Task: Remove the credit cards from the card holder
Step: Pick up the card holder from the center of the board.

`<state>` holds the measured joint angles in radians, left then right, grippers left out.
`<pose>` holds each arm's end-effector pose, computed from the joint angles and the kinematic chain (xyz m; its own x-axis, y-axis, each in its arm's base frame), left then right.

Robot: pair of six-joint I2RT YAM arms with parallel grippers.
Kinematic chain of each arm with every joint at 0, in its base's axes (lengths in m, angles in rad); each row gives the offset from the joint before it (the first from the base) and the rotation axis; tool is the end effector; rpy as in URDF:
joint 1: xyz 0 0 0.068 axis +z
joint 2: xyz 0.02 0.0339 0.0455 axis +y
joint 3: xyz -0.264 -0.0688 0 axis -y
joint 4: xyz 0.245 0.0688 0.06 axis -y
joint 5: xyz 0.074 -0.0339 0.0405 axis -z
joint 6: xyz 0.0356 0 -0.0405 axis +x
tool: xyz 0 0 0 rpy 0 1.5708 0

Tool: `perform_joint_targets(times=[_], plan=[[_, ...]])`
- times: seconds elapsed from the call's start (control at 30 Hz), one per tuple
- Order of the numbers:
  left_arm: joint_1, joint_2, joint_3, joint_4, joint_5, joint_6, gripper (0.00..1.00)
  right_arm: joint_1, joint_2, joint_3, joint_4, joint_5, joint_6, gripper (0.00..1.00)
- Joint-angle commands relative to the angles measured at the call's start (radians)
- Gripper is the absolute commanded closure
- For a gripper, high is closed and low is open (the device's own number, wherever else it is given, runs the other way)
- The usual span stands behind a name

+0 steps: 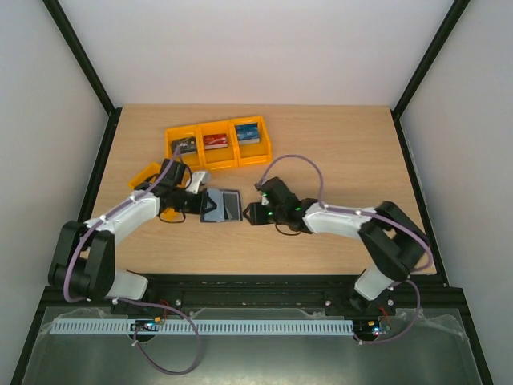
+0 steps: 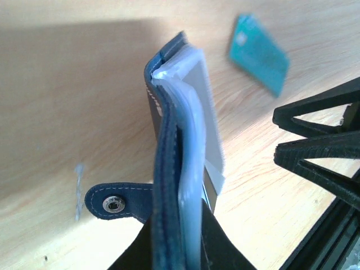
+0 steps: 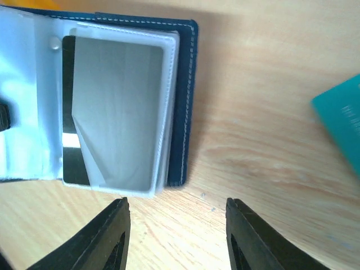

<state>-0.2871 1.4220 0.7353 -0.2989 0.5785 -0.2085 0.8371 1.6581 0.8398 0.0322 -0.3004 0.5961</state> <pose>0.2493 -0.0939 0.1791 -0.8912 0.0824 -0.4461 0.3499 0.7508 -0.5603 0.2135 0.2526 0.1622 -0.8690 -0.1630 -0.4672 -0.4369 0.6959 0.5700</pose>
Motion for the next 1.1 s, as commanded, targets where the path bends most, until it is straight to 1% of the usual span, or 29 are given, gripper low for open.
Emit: perform_joint_targets(times=[0.0,0.1,0.17,0.27,0.33,0.37,0.4,0.43,0.47,0.53,0.6,0.67,0.9,1.0,1.07], plan=[[-0.005,-0.072,0.168,-0.153,0.017,0.176,0.98,-0.074,-0.194,-0.079,0.118,-0.056,0.017,0.53],[-0.018,-0.098,0.292,-0.256,0.054,0.255,0.98,-0.112,-0.337,-0.119,0.132,-0.071,0.004,0.51],[-0.017,-0.121,0.366,-0.307,0.116,0.295,0.98,-0.127,-0.447,-0.143,0.135,-0.069,-0.015,0.48],[-0.022,-0.129,0.511,-0.428,0.211,0.362,0.98,-0.135,-0.598,-0.17,0.147,-0.08,-0.05,0.42],[-0.032,-0.132,0.611,-0.495,0.265,0.384,0.98,-0.136,-0.682,-0.183,0.164,-0.117,-0.079,0.33],[-0.035,-0.132,0.685,-0.525,0.304,0.381,0.98,-0.137,-0.713,-0.185,0.171,-0.144,-0.093,0.27],[-0.039,-0.13,0.735,-0.551,0.348,0.37,0.98,-0.136,-0.739,-0.185,0.178,-0.173,-0.106,0.19],[-0.043,-0.129,0.784,-0.572,0.401,0.359,0.98,-0.137,-0.763,-0.184,0.188,-0.2,-0.115,0.08],[-0.051,-0.13,0.825,-0.586,0.445,0.346,0.98,-0.136,-0.783,-0.182,0.205,-0.232,-0.119,0.0],[-0.072,-0.128,0.905,-0.615,0.474,0.341,0.98,-0.137,-0.81,-0.176,0.241,-0.293,-0.123,0.01],[-0.089,-0.124,0.974,-0.656,0.454,0.366,0.98,-0.136,-0.82,-0.162,0.276,-0.363,-0.121,0.01],[-0.097,-0.125,1.009,-0.681,0.424,0.396,0.98,-0.137,-0.814,-0.143,0.301,-0.407,-0.114,0.01],[-0.101,-0.133,1.025,-0.722,0.451,0.457,0.98,-0.136,-0.776,-0.102,0.317,-0.412,-0.119,0.02],[-0.103,-0.135,1.024,-0.729,0.433,0.47,0.98,-0.137,-0.792,-0.101,0.321,-0.441,-0.144,0.01],[-0.104,-0.137,1.019,-0.732,0.425,0.478,0.98,-0.137,-0.804,-0.096,0.322,-0.432,-0.155,0.01]])
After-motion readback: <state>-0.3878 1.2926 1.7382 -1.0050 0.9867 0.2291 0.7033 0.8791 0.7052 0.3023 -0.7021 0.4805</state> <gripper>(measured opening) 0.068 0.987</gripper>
